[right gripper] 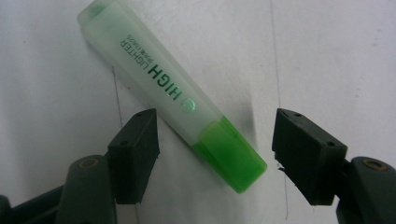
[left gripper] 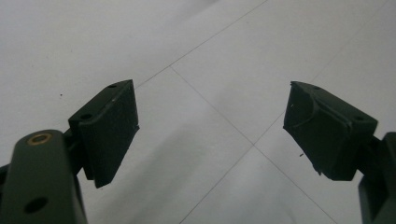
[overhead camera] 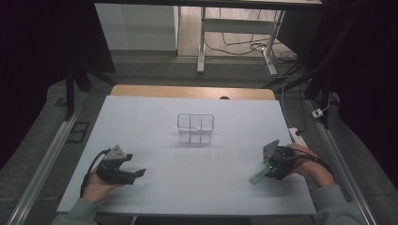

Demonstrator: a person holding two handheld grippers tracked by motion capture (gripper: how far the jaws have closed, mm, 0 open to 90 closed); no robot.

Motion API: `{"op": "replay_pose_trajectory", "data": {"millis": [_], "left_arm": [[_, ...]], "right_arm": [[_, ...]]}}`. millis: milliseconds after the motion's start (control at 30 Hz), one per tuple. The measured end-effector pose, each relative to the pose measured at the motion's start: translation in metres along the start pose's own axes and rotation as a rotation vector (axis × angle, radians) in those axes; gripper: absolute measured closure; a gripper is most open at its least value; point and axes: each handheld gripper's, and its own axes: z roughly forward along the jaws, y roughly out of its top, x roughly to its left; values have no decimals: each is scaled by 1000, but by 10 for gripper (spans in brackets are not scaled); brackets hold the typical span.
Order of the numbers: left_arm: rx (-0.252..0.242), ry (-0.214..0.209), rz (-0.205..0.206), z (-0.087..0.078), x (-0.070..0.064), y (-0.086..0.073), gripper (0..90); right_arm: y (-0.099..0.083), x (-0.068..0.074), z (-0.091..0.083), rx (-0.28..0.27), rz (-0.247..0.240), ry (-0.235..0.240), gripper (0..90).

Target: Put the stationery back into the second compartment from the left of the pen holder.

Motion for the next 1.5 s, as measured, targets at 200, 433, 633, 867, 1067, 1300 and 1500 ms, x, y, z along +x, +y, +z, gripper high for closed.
{"op": "replay_pose_trajectory", "data": {"millis": [200, 433, 633, 867, 1067, 1300, 1500], "left_arm": [[5, 1, 0, 0, 0, 0, 181], [16, 2, 8, 2, -1, -2, 181], [18, 5, 10, 1, -1, -2, 180], [13, 6, 8, -1, -1, -3, 181], [13, 4, 6, 0, 0, -3, 181], [13, 0, 15, 0, -2, -2, 181], [13, 0, 22, -1, -2, -3, 181]], "right_arm": [[4, 1, 6, 17, -56, 31, 374], [4, -5, 7, 13, -79, 124, 509], [0, -8, 8, -19, -83, 182, 628], [-1, -2, 6, -27, -77, 154, 665], [1, 3, -4, -151, -1, 75, 666], [28, 13, -23, -354, 100, 8, 665], [43, 16, -20, -396, 227, 15, 665]]}}
